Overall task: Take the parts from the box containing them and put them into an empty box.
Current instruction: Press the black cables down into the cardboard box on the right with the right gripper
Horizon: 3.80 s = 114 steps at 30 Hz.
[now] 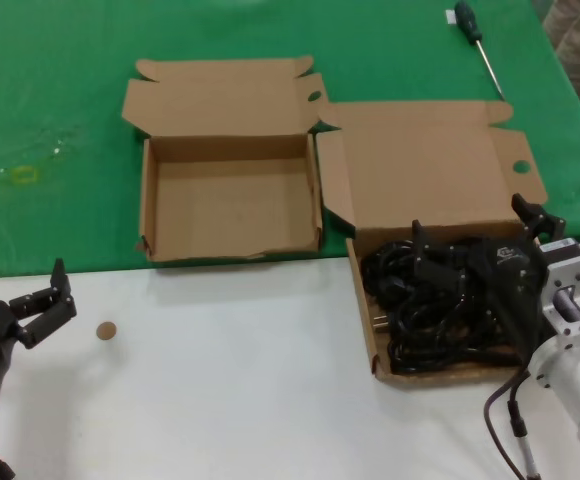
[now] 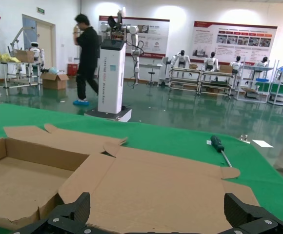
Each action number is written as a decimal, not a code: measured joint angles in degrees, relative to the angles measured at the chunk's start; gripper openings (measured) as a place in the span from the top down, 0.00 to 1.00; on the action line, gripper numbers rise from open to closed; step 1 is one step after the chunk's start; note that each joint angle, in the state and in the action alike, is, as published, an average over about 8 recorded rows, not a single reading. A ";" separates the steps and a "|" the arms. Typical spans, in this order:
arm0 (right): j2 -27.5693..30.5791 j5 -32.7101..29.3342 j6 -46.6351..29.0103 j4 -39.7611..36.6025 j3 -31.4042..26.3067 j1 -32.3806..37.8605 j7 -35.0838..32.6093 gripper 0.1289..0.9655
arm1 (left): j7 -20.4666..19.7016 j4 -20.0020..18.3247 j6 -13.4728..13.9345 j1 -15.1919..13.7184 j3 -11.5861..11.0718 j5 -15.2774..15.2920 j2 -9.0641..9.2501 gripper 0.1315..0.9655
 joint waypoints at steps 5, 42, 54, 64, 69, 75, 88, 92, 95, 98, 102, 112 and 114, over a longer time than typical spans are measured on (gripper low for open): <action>0.00 0.00 0.00 0.00 0.00 0.00 0.00 0.00 | 0.00 0.00 0.00 0.00 0.00 0.00 0.00 0.00; -0.29 -0.13 -0.30 0.13 0.26 -0.13 -0.25 0.00 | 0.00 0.00 0.00 0.00 0.00 0.00 0.00 0.09; 1.15 -0.01 -0.16 0.92 -0.75 -0.32 0.02 0.00 | 0.00 0.00 0.00 0.00 0.00 0.01 0.00 0.33; 10.58 2.68 1.81 2.27 -7.39 0.70 2.08 0.00 | 0.00 0.00 0.00 0.00 0.00 0.01 0.00 0.63; 16.01 3.18 1.28 2.80 -10.49 1.66 2.68 0.00 | 0.00 0.00 0.00 0.00 0.00 0.01 0.00 0.65; 21.42 1.93 -2.33 3.65 -11.46 2.57 2.73 0.00 | -0.01 0.00 0.00 0.00 0.00 0.01 0.00 0.81; 31.38 0.03 -21.09 3.62 -8.70 7.25 -4.60 0.00 | -0.02 0.00 0.00 0.00 0.00 0.01 0.00 0.95; 33.70 -0.06 -27.74 2.45 -8.46 9.96 -8.77 0.00 | -0.04 0.00 0.00 0.00 0.00 0.01 0.00 0.97; 35.11 -0.09 -32.94 1.31 -8.52 12.27 -12.74 0.00 | -0.04 0.00 0.00 0.00 0.00 0.02 0.00 0.98; 36.23 -0.09 -37.89 0.09 -8.78 14.60 -16.90 0.00 | -0.04 0.00 0.00 0.00 0.00 0.02 0.00 0.98; 37.34 -0.52 -43.96 -1.87 -9.60 17.74 -22.76 0.00 | -0.03 0.00 0.00 0.00 0.00 0.02 0.00 0.98; 38.56 -4.11 -54.65 -7.44 -12.84 24.62 -35.91 0.00 | -0.02 0.00 0.00 0.00 0.00 0.03 0.00 0.98; 38.45 -4.74 -55.65 -8.19 -13.28 25.42 -37.54 0.00 | -0.02 0.00 0.00 0.00 0.00 0.02 0.00 0.98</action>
